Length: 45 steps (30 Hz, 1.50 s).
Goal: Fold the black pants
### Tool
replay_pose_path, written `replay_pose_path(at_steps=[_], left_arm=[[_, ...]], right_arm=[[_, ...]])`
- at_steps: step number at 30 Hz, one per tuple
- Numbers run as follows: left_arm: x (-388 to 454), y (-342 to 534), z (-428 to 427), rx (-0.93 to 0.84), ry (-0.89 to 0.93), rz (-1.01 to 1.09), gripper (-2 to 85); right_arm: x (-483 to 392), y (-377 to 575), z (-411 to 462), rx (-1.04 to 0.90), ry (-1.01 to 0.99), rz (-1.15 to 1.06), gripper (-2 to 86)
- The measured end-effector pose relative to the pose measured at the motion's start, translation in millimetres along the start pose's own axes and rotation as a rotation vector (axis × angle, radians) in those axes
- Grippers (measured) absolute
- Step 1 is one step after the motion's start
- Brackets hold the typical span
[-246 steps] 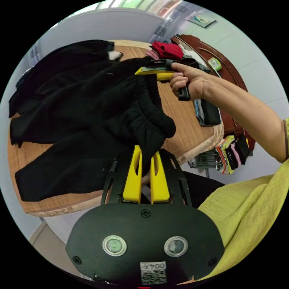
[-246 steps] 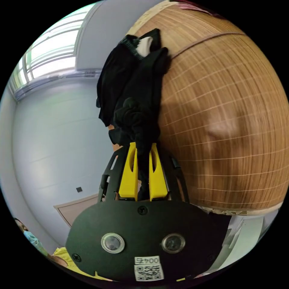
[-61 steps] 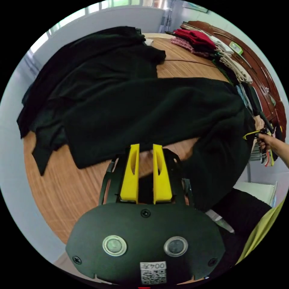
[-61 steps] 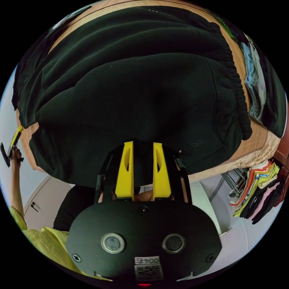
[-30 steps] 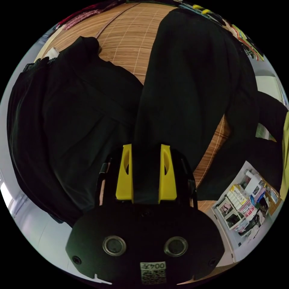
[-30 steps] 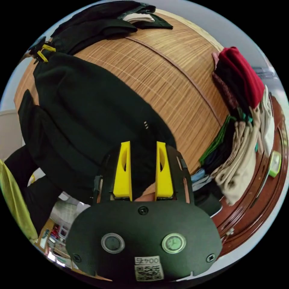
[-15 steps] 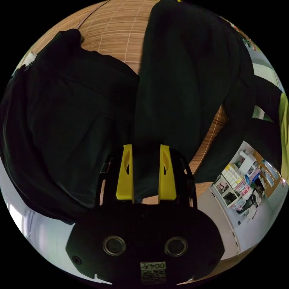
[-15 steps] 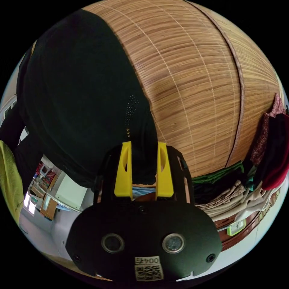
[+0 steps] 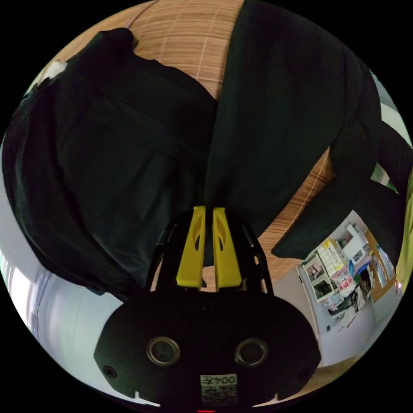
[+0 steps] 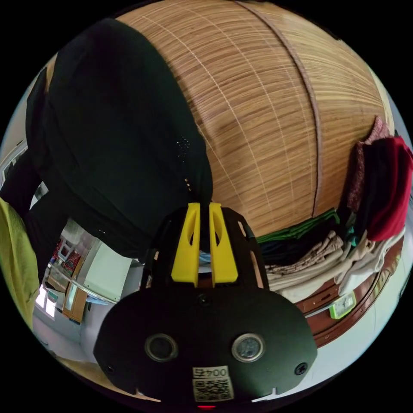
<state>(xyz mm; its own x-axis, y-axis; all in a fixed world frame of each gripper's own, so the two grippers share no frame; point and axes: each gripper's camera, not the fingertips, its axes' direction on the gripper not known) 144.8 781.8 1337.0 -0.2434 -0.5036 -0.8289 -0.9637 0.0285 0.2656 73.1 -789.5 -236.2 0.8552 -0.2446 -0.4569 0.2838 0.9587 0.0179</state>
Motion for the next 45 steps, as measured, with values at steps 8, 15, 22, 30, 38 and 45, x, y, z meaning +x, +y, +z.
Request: replay_pose_path(at_steps=[8, 15, 22, 30, 38, 45], left_arm=[[63, 86, -38, 0.187, -0.146, -0.312, 2.8], [135, 106, -35, 0.183, -0.385, -0.552, 2.5], [215, 120, -24, 0.17, -0.586, -0.552, 2.4], [276, 164, -11, 0.274, -0.554, -0.691, 2.0], [416, 191, 46, 0.373, -0.621, -0.718, 1.2], [498, 156, 139, 0.328, -0.475, -0.556, 1.5]], right_arm=[[-32, 73, -49, 0.208, 0.007, 0.29, 3.9], [-90, 99, -62, 0.321, 0.131, 0.551, 3.8], [-157, 123, -52, 0.371, 0.239, 0.641, 3.8], [-216, 168, -46, 0.483, 0.256, 0.716, 3.8], [-314, 230, -4, 0.551, 0.242, 0.804, 4.1], [-365, 231, 69, 0.397, 0.105, 0.818, 4.4]])
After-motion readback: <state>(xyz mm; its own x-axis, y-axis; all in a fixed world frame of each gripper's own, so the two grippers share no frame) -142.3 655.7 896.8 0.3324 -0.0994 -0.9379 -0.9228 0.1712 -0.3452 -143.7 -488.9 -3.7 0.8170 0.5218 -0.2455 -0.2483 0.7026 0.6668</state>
